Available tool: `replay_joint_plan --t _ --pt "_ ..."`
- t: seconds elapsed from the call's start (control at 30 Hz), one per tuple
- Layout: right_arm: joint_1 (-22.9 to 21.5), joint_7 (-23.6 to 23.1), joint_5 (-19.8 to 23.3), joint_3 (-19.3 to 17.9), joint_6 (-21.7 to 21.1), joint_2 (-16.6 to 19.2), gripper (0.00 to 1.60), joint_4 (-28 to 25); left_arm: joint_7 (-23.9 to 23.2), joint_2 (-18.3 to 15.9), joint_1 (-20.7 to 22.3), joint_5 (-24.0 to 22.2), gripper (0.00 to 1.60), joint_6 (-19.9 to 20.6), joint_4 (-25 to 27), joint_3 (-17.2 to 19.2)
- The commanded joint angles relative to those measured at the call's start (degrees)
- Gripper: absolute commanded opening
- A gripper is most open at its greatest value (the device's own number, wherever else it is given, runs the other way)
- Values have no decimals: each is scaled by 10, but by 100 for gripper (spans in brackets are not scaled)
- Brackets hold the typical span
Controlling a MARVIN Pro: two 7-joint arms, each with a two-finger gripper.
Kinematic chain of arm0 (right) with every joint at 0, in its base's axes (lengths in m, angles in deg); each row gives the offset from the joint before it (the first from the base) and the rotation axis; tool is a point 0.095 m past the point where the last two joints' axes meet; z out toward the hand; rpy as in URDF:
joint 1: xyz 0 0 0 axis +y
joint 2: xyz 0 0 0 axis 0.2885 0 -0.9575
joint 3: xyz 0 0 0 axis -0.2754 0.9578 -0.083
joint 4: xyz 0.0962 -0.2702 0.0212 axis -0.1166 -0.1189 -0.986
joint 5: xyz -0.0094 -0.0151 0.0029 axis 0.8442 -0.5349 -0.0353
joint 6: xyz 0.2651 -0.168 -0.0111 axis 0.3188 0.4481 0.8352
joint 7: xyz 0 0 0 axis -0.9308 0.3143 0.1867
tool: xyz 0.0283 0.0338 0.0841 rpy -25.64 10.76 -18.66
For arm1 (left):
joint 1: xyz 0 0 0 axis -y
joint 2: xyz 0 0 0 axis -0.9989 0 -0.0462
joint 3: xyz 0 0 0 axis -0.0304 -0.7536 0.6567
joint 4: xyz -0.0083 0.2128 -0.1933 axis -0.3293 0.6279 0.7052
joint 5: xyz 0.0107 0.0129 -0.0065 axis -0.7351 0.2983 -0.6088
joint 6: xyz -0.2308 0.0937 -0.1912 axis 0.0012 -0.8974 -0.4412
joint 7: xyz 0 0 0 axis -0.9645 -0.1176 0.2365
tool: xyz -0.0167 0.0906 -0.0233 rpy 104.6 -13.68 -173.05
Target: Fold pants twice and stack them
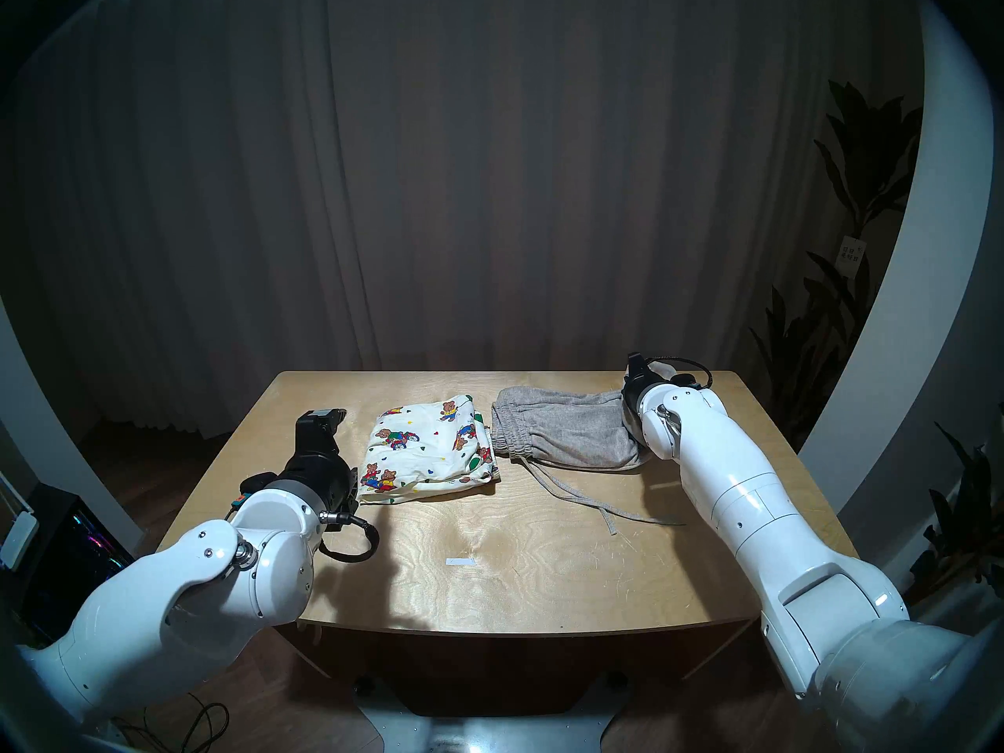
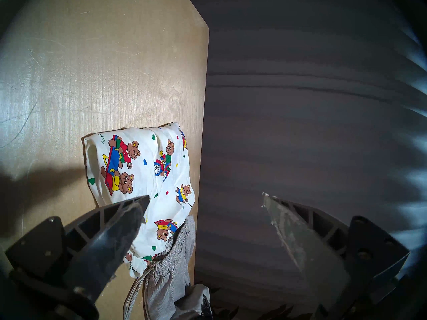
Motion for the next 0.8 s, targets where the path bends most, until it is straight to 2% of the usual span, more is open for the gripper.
replay_joint_plan --t 0.0,0.53,0.77 --pt "-45 -16 -4 15 -34 -13 0 4 -13 3 1 6 160 -6 15 7" --pt "-48 -55 -38 57 -92 11 0 -18 -23 7 -20 32 160 -45 46 -7" --pt "-48 -56 -36 68 -109 4 0 -35 -30 8 -31 45 160 -61 54 -14"
